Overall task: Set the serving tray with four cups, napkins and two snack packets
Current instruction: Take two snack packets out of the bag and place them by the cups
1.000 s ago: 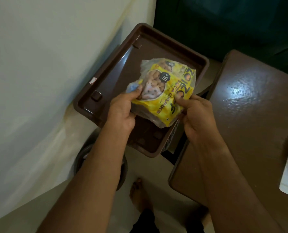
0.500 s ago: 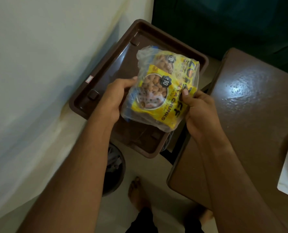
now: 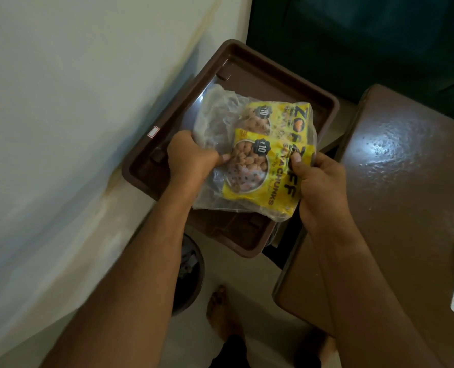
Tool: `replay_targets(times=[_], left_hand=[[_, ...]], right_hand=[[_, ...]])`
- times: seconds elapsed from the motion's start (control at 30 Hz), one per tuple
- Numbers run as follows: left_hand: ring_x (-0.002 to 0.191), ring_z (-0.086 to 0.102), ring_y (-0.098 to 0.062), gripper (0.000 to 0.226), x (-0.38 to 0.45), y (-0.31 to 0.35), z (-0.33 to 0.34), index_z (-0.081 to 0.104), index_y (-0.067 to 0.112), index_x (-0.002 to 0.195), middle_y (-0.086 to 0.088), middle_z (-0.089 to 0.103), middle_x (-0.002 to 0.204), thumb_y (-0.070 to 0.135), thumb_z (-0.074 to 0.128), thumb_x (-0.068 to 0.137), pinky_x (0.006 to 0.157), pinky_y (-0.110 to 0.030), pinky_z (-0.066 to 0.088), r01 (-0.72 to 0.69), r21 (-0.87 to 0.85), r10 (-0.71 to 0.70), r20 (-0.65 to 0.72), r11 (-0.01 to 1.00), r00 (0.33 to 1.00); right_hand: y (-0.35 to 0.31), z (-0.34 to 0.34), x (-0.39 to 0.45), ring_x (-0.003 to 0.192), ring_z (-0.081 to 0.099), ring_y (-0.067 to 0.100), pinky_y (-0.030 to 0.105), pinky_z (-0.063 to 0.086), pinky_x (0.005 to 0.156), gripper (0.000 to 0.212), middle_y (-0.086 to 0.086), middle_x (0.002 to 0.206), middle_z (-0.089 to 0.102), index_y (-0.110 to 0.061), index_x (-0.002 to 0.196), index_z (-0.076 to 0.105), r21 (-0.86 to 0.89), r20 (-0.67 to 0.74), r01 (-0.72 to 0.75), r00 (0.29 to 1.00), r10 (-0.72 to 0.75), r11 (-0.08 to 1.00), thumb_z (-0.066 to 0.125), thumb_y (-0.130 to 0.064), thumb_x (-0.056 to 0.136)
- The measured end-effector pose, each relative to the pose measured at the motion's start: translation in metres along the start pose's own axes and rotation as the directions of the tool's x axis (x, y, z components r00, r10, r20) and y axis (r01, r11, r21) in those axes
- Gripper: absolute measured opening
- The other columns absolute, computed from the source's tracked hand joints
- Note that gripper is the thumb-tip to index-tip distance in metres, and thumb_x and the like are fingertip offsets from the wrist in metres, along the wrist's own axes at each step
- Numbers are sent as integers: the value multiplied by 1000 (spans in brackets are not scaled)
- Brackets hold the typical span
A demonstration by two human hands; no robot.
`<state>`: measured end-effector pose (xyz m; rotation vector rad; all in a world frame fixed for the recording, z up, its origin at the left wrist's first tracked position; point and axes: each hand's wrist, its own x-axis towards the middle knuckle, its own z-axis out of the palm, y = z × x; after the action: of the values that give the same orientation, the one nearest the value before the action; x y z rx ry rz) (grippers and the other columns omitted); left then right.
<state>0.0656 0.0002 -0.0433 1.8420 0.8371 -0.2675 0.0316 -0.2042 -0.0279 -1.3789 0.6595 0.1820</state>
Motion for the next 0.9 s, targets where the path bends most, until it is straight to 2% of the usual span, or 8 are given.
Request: replay_targets(times=[0.1, 0.27, 0.37, 0.43, 0.63, 0.73, 0.8, 0.9], left_hand=[[108, 70, -22, 77, -2, -1, -1, 60, 11, 124, -6, 70, 123, 18, 101, 59, 90, -39, 62, -31, -28, 30, -14, 999, 999], [103, 77, -31, 43, 8, -6, -16, 75, 5, 114, -14, 79, 110, 40, 79, 90, 92, -49, 64, 129, -466, -92, 101, 875, 991], [91, 74, -40, 33, 9, -11, -15, 74, -6, 100, -27, 75, 99, 26, 77, 93, 85, -52, 64, -91, -154, 68, -151, 984, 986], [89, 74, -26, 35, 6, -10, -15, 74, 1, 103, -15, 76, 100, 27, 87, 83, 81, -42, 64, -171, 49, 178, -277, 984, 944], [125, 53, -25, 80, -8, 2, -5, 51, 14, 128, -2, 52, 132, 35, 96, 65, 102, -48, 47, -245, 329, 379, -449, 912, 809], [106, 60, -16, 53, -36, 0, -3, 59, 17, 119, -1, 62, 120, 47, 82, 80, 88, -25, 49, -353, 322, 472, -468, 878, 747], [68, 62, -7, 44, -64, -5, 3, 66, 22, 83, 9, 67, 78, 66, 62, 91, 61, -23, 48, -333, 283, 424, -378, 899, 823], [51, 70, -22, 87, -97, -19, 16, 70, 16, 62, 0, 69, 54, 90, 31, 87, 59, -37, 59, -82, 261, 88, -15, 962, 996]], right_hand=[[-1, -2, 0, 89, 80, 23, 36, 65, 69, 15, 6, 95, 82, -5, 109, 74, 7, -21, 15, 1000, -15, 1000, 60, -8, 104], [1, -7, 2, 90, 80, 22, 38, 66, 70, 16, 4, 97, 82, -6, 111, 74, 28, -64, 6, 998, -4, 1000, 59, -9, 104], [3, -5, 4, 92, 80, 23, 39, 65, 73, 15, 5, 98, 82, -9, 108, 75, 27, -79, -1, 997, 3, 1000, 61, -9, 103], [4, -5, 5, 90, 80, 23, 42, 64, 76, 12, 6, 97, 82, -10, 105, 75, 23, -113, -19, 993, 21, 1000, 63, -9, 101], [3, -3, 9, 90, 80, 21, 41, 65, 77, 7, 7, 96, 81, -11, 90, 73, 46, -166, -38, 985, 45, 998, 73, -6, 94], [2, 2, 9, 94, 78, 22, 41, 63, 82, 9, 14, 101, 77, -2, 93, 67, 203, -192, -21, 980, 61, 979, 74, 2, 91], [1, 9, 6, 91, 79, 22, 38, 64, 77, 23, 14, 99, 77, 6, 110, 67, 360, -167, -48, 979, 115, 932, 75, 6, 89], [-3, 22, -5, 81, 80, 21, 31, 62, 64, 25, 13, 95, 80, 9, 112, 69, 412, -131, -116, 974, 185, 904, 76, 5, 88]])
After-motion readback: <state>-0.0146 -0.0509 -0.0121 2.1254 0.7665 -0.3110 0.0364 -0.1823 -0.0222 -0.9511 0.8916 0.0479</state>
